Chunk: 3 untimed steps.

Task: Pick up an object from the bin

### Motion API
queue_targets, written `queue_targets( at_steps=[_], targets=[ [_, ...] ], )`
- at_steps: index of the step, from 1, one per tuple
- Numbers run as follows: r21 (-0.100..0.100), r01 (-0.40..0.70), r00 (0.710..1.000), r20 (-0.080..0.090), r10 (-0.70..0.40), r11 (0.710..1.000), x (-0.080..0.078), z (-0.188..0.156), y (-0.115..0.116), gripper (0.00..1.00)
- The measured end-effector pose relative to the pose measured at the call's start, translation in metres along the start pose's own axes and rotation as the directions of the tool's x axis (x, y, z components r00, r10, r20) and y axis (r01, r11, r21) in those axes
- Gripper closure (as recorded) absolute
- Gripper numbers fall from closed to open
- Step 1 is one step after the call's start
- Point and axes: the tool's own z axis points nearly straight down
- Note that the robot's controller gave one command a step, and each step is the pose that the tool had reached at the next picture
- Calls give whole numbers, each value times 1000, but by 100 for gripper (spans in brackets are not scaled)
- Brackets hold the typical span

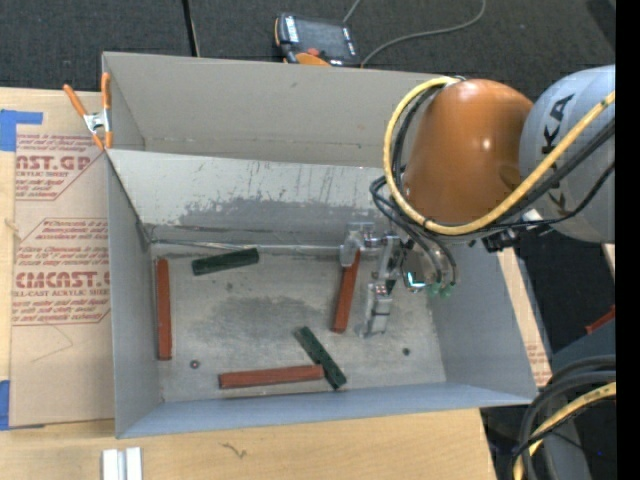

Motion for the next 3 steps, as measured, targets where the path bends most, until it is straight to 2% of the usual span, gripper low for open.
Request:
queue_targets(
  at_steps=[1,2,3],
  targets=[
    [0,235,972,2,-235,972,-29,165,51,0],
    [9,629,777,11,-629,777,-44,74,12,0],
    [-1,737,676,0,-737,676,-13,166,-33,0]
  ],
)
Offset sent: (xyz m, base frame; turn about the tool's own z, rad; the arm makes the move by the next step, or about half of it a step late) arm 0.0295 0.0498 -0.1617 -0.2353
